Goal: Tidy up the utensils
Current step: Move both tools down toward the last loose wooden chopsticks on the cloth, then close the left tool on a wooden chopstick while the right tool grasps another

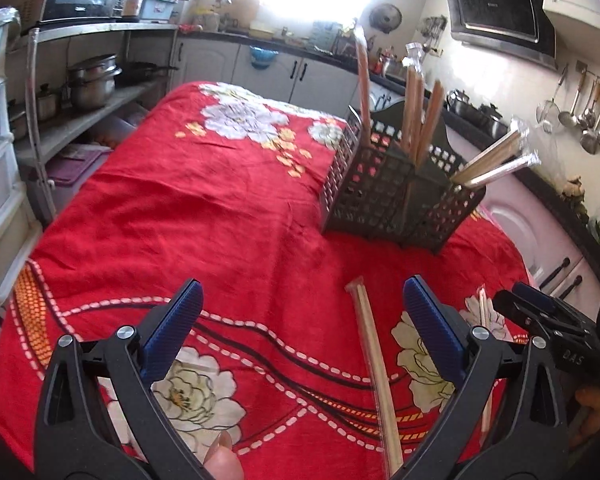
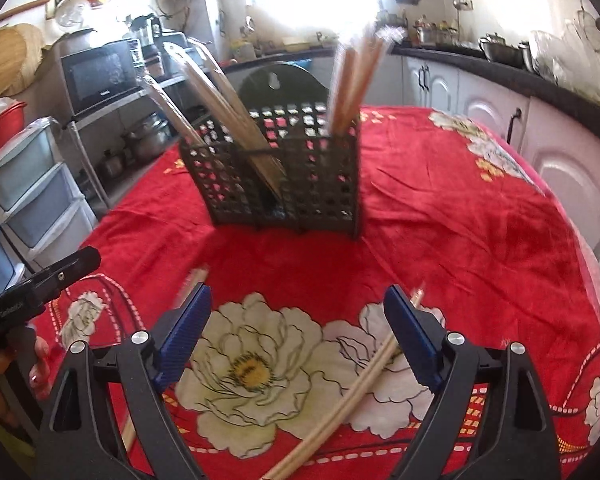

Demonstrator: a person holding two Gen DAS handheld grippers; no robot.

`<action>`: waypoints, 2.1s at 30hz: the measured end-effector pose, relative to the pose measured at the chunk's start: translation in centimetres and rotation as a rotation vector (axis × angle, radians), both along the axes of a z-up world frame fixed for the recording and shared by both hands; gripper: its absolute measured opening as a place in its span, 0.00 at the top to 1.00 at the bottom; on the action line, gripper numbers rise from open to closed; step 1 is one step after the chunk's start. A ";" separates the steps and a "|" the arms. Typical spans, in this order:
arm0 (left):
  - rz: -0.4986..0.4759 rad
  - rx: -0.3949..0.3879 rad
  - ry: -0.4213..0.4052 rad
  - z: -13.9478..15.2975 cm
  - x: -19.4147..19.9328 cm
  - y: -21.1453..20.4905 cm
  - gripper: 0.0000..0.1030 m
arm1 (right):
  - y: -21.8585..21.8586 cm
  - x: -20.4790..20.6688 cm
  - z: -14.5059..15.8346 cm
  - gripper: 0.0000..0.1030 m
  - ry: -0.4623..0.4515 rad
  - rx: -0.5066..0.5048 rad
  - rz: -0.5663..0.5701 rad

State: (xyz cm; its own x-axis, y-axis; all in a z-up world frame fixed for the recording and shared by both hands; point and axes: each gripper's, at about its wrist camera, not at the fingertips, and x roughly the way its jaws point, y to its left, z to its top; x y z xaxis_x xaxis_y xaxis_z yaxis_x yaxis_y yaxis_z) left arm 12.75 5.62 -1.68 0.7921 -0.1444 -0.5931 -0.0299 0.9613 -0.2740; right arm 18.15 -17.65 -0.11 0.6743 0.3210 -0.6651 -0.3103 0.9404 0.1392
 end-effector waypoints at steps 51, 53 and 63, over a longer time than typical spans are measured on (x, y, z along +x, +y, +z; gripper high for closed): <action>-0.231 -0.007 0.239 -5.1 9.0 -5.7 0.87 | -8.5 6.6 -6.1 0.88 0.244 0.219 -0.214; -0.232 -0.040 0.239 -5.2 9.0 -5.2 0.90 | -8.6 6.5 -6.1 0.89 0.244 0.235 -0.218; -0.209 -0.066 0.134 -3.0 6.4 -4.0 0.96 | -7.3 4.7 -2.8 0.92 0.156 0.279 -0.159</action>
